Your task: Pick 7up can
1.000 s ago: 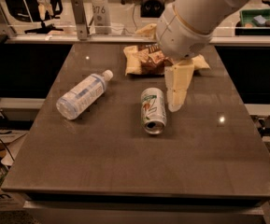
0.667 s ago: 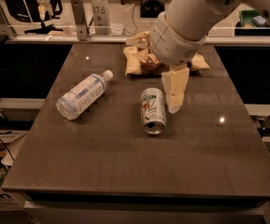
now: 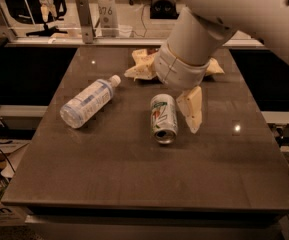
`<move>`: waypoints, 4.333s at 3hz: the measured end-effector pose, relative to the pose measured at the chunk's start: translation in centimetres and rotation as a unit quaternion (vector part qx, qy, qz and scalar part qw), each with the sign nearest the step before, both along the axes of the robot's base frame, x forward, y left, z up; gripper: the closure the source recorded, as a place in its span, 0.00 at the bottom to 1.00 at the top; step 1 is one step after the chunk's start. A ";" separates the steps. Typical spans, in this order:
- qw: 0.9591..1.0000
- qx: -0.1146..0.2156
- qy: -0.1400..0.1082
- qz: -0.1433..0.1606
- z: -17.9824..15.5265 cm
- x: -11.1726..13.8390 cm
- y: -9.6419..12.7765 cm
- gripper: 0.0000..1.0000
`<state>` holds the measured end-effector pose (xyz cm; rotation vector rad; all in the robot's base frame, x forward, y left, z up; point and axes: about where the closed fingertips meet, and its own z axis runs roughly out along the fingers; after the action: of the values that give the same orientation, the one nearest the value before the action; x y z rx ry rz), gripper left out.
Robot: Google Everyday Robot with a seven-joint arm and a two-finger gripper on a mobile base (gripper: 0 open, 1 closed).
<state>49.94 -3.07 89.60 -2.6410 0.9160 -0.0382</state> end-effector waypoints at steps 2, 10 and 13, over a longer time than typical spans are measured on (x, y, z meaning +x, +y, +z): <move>0.987 -0.067 -0.020 0.143 -3.5 -2.0 0.4 0.00; 0.952 -0.199 -0.037 0.231 -6.9 2.1 -0.7 0.65; 0.967 -0.164 -0.067 0.183 1.3 4.1 -0.8 1.00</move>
Offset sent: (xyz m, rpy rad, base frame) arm -0.0286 0.0025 -0.0593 -0.2130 -0.0592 0.4516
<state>53.99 -3.91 90.93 -3.0247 0.3927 -0.2976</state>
